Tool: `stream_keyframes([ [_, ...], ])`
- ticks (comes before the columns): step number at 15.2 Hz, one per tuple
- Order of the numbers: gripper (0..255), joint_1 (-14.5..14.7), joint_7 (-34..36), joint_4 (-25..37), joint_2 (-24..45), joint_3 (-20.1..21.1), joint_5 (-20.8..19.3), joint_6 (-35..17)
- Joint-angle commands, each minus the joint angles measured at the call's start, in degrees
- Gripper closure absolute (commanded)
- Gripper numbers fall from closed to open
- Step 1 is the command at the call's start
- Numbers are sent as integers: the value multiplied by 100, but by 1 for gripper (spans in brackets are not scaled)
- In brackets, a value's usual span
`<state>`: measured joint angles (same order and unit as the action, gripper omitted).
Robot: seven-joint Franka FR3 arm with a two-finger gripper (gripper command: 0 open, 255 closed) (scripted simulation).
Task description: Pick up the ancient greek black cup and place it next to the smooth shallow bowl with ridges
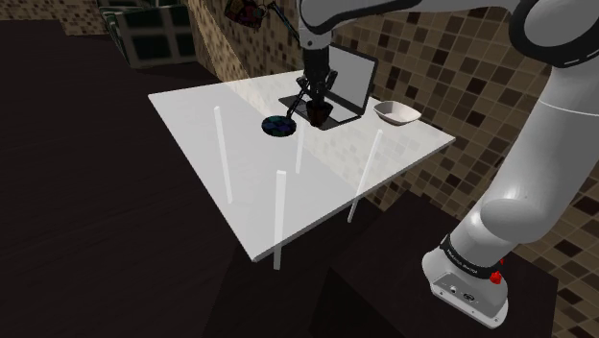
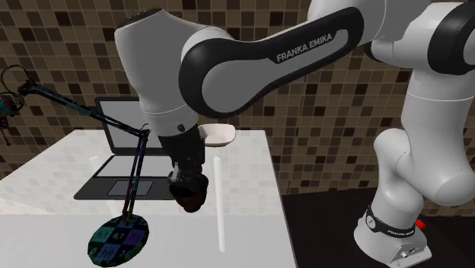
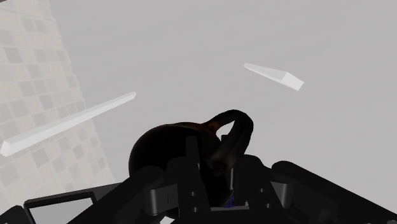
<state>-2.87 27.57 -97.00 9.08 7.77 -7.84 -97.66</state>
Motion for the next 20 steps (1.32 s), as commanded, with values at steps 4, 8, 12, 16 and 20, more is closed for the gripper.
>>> stream_keyframes([
  [4, 255, 16, -28, 390, -3, 10, 8, 393],
  [8, 255, 24, -58, 713, 8, 14, 9, 703],
  [12, 255, 35, -88, 1068, 43, 18, 5, 1022],
  [16, 255, 48, -116, 1461, 105, 22, -5, 1353],
  [20, 255, -184, -489, 1073, -224, -134, 6, 1244],
])
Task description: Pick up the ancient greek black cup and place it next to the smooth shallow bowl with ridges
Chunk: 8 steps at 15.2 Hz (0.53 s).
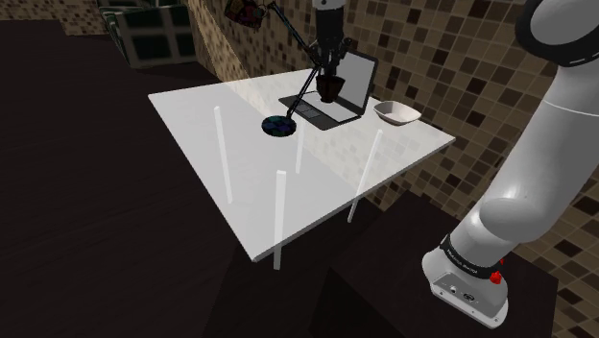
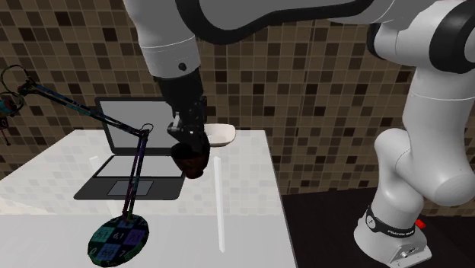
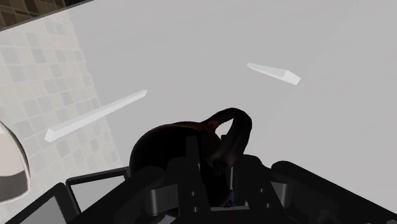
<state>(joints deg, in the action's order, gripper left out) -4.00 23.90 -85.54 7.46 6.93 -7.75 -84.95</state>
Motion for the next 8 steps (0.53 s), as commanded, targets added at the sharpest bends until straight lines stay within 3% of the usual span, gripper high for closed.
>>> stream_keyframes([
  [1, 255, -145, -247, -204, -163, -107, -3, -74],
  [8, 255, -634, -1140, -886, -692, -541, -58, -353],
])
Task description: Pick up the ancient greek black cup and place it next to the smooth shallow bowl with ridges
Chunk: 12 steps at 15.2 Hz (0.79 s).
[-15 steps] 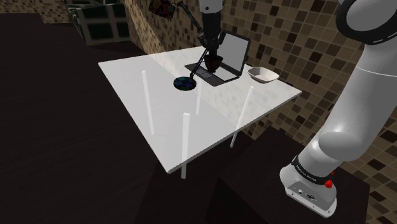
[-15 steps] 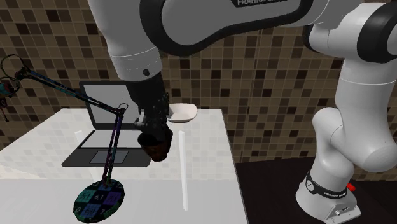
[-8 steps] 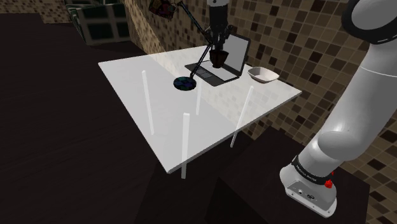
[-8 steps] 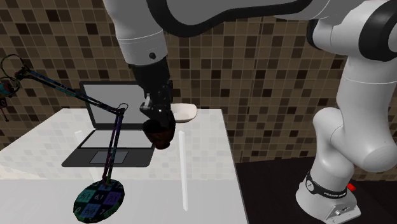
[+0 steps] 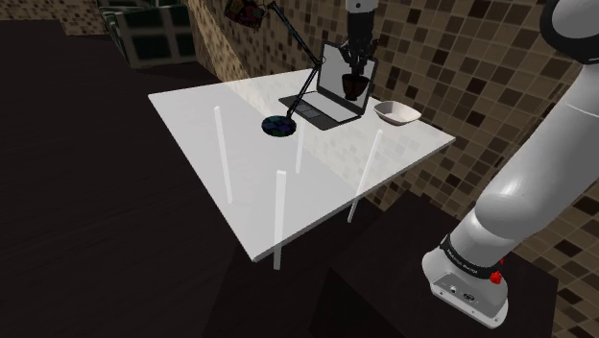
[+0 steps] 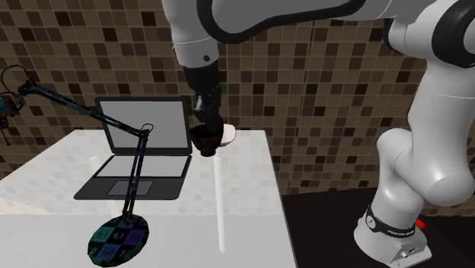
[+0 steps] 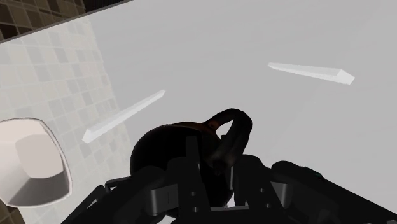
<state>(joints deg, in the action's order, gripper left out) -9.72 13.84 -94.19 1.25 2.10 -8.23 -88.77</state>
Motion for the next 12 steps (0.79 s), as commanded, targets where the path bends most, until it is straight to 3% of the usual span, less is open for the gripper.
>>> stream_keyframes([
  [1, 255, -130, -264, -87, -122, -124, -23, -5],
  [12, 255, -859, -1717, -349, -307, -889, -178, -319],
])
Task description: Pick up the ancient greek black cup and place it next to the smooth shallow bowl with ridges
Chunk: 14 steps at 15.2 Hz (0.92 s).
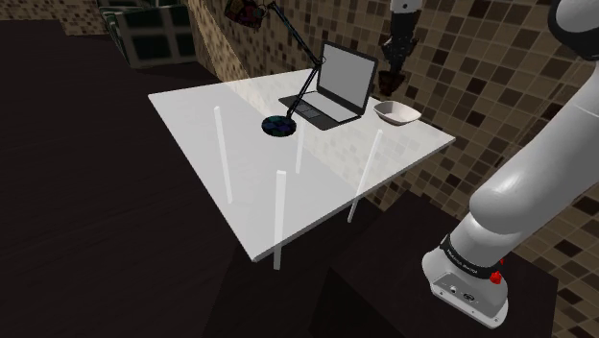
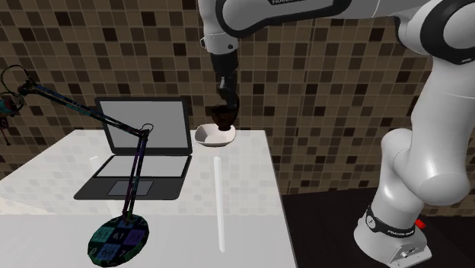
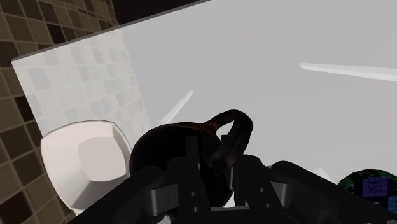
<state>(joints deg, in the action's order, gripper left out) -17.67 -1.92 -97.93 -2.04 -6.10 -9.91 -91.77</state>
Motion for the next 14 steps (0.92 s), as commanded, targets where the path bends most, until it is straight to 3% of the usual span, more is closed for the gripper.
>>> stream_keyframes([
  [1, 255, -131, -276, 43, 40, -140, -19, -43],
  [7, 255, -556, -1133, 313, 290, -581, -24, -172],
  [14, 255, -560, -1043, -278, 245, -585, -44, -711],
])
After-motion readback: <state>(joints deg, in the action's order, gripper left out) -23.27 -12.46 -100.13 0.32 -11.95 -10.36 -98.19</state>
